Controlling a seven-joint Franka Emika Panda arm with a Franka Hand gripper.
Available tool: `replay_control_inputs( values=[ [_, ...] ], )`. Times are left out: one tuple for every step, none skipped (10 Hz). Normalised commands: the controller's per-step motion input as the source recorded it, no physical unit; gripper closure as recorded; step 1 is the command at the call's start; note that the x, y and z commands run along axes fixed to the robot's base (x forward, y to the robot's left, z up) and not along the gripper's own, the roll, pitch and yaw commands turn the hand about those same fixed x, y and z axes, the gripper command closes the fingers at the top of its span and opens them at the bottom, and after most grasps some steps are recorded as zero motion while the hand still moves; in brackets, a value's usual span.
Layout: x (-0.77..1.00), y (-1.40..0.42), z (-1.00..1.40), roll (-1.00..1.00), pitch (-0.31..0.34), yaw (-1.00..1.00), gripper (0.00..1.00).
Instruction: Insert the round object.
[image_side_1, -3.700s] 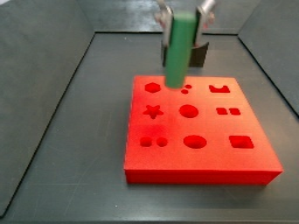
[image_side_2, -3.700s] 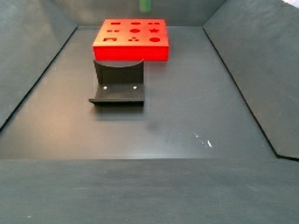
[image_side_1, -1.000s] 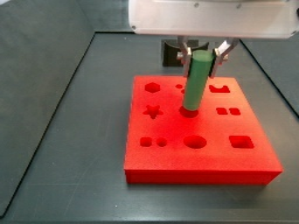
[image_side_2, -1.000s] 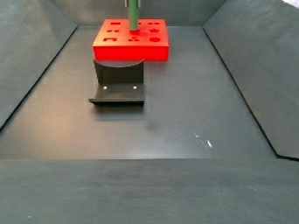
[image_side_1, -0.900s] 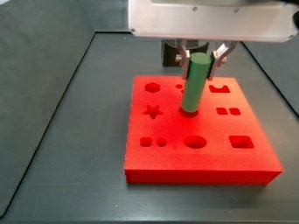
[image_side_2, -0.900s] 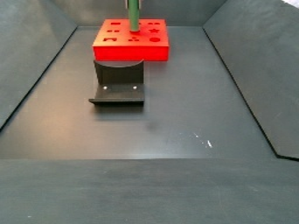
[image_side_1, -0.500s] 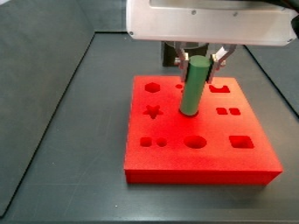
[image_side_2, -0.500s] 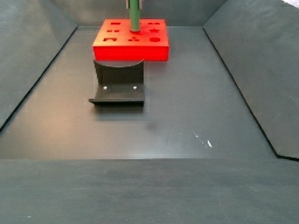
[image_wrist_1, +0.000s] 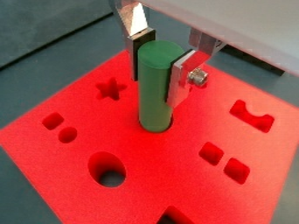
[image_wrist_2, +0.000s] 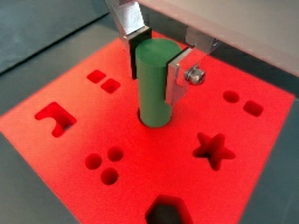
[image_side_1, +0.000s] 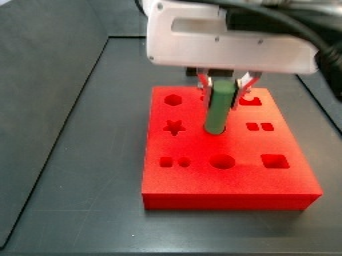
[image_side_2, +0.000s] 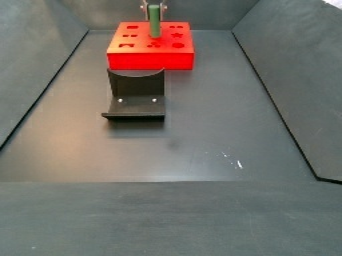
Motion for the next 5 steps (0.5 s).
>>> replay_control_inputs(
  values=[
    [0.46,-0.08,-0.81,0.06,0.050,-0.27,1.00],
    [0.58,-0.04,-0.93,0.03,0.100,-0.40,1.00],
    [0.49,-0.03,-0.90,0.04,0.074,-0.41,1.00],
    [0.17,0.00,-0.52,0.04,0.020,-0.30,1.00],
    [0.00,0.00,0.00,0.00,0.000,0.00,1.00]
  ],
)
